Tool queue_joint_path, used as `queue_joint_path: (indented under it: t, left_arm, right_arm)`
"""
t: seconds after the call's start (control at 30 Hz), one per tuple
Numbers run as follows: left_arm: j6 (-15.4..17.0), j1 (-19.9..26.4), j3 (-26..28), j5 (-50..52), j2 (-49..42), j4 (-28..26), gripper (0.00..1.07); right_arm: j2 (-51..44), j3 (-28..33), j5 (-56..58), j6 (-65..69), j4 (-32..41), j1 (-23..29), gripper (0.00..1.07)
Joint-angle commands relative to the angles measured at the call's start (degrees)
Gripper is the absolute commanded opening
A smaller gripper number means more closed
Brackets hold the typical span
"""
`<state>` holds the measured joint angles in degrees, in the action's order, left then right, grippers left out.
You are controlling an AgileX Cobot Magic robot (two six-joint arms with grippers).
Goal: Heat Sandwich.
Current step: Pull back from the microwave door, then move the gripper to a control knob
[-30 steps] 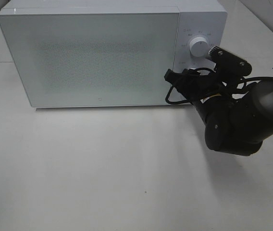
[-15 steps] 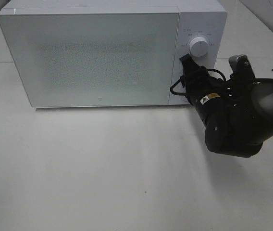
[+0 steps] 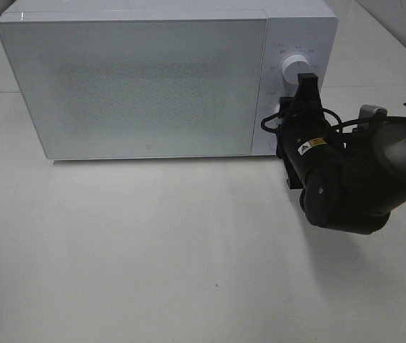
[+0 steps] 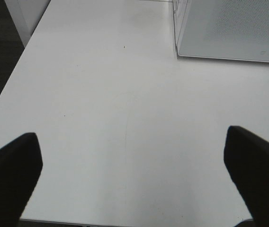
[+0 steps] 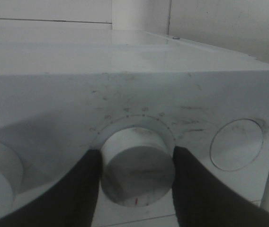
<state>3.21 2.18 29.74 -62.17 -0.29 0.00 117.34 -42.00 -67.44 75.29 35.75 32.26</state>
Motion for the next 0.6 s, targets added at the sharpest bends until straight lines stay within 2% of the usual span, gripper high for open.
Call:
queue_joint_path:
  t: [0.03,0.5,0.6]
  left_arm:
    - [0.11,0.11,-0.11,0.80,-0.92,-0.57,1.00]
    - [0.11,0.11,-0.11,0.80,-0.92,-0.57,1.00]
    - [0.11,0.11,-0.11,0.80,-0.92,-0.57,1.00]
  right_arm:
    - [-0.52,-1.43,-2.18,4.13,-0.74,-0.29,0.09]
    - [-0.52,-1.43,-1.89,3.61,-2.41,-0.29,0.13]
    - [-0.52,-1.43,-2.12,3.61,-2.41,-0.29,0.18]
